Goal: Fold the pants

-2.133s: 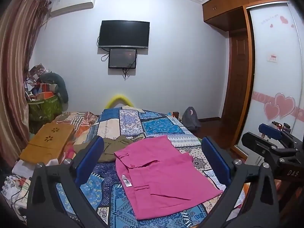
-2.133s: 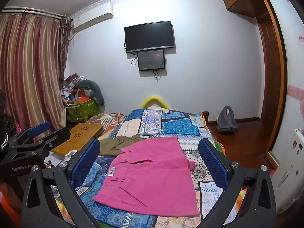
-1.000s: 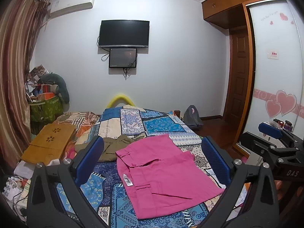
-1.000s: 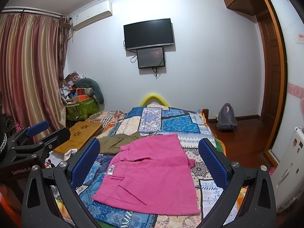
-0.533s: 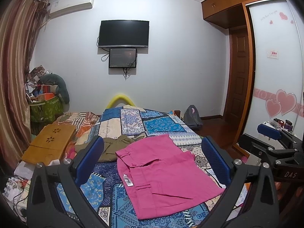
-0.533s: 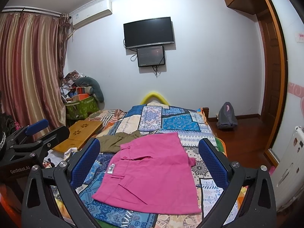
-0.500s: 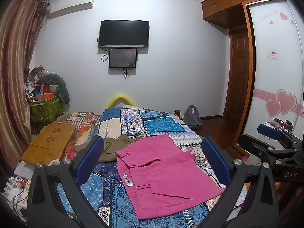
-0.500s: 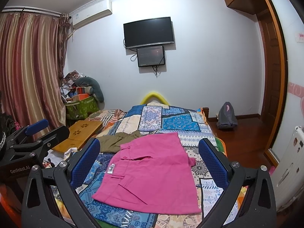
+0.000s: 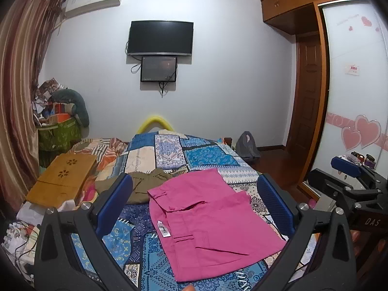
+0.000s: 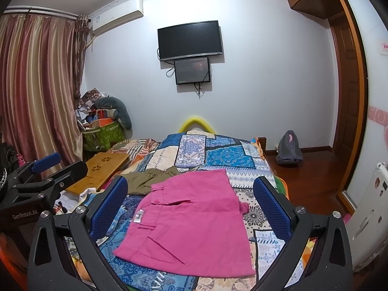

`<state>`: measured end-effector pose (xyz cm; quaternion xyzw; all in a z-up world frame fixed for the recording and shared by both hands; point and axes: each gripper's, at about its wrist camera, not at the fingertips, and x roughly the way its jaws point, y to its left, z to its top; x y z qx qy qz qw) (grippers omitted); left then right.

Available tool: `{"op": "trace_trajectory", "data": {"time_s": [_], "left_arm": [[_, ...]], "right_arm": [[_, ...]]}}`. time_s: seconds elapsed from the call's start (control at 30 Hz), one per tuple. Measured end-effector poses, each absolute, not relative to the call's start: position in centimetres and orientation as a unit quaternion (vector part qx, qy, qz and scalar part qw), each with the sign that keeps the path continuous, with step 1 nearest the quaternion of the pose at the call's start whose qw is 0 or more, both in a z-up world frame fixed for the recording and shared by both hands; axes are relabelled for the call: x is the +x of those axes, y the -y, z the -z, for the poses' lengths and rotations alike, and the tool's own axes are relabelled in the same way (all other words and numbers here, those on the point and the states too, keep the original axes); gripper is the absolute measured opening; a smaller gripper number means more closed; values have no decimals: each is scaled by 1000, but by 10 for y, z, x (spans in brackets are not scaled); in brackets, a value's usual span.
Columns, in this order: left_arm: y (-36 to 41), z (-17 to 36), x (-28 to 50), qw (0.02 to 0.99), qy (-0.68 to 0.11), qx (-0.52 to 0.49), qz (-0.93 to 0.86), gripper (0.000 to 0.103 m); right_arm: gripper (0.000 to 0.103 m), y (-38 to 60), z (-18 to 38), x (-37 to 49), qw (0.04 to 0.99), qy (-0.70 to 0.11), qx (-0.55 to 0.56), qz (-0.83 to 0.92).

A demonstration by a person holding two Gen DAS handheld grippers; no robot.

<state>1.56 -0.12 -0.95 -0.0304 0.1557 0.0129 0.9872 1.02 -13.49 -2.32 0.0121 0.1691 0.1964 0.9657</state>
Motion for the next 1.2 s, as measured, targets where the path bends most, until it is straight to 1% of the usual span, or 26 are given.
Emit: {"op": "trace_trajectory", "data": {"time_s": [0.13, 0.37, 0.5, 0.53, 0.57, 0.63, 0.7, 0.73, 0.77, 0.8, 0.9, 0.93, 1.03, 1.1, 1.13, 1.17, 1.2], "left_arm": [[-5, 18, 34, 984, -173, -29, -15, 103], [-22, 43, 87, 978, -206, -14, -33, 103], [-34, 73, 126, 965, -259, -11, -36, 103], [-38, 85, 138, 960, -279, -13, -33, 102], [-41, 98, 149, 953, -302, -15, -30, 98], [-45, 121, 167, 940, -341, -17, -21, 87], [-49, 145, 181, 927, -375, -21, -19, 84], [-52, 158, 187, 920, -390, -25, -19, 84], [-52, 170, 192, 915, -401, -29, -21, 83], [-53, 181, 195, 910, -414, -34, -20, 83], [-56, 206, 201, 897, -440, -44, -13, 82], [-55, 214, 202, 891, -451, -46, -10, 80], [-59, 227, 209, 876, -478, -67, 2, 79], [-66, 232, 211, 871, -484, -87, 6, 79], [-69, 235, 211, 869, -487, -90, 4, 79], [-72, 237, 212, 867, -489, -92, 1, 78], [-75, 239, 211, 865, -492, -93, -1, 76]], "right_arm": [[103, 134, 30, 23, 965, -177, 3, -191], [103, 141, 60, 69, 966, -205, -36, -152], [103, 151, 85, 95, 960, -238, -56, -137], [103, 154, 96, 106, 956, -254, -64, -133], [103, 156, 102, 111, 953, -264, -68, -131], [103, 160, 119, 124, 946, -288, -75, -127], [102, 164, 139, 139, 936, -319, -77, -124], [99, 166, 149, 145, 930, -338, -77, -124], [94, 169, 163, 151, 921, -361, -76, -124], [92, 170, 169, 153, 916, -373, -76, -124], [90, 181, 200, 161, 892, -430, -51, -132], [89, 184, 209, 161, 882, -449, -45, -134], [69, 182, 230, 162, 856, -495, -41, -142], [70, 187, 229, 158, 855, -497, -10, -150], [64, 189, 228, 157, 852, -500, -2, -156], [54, 190, 226, 154, 848, -503, 9, -168], [49, 190, 225, 151, 846, -503, 15, -177]]}}
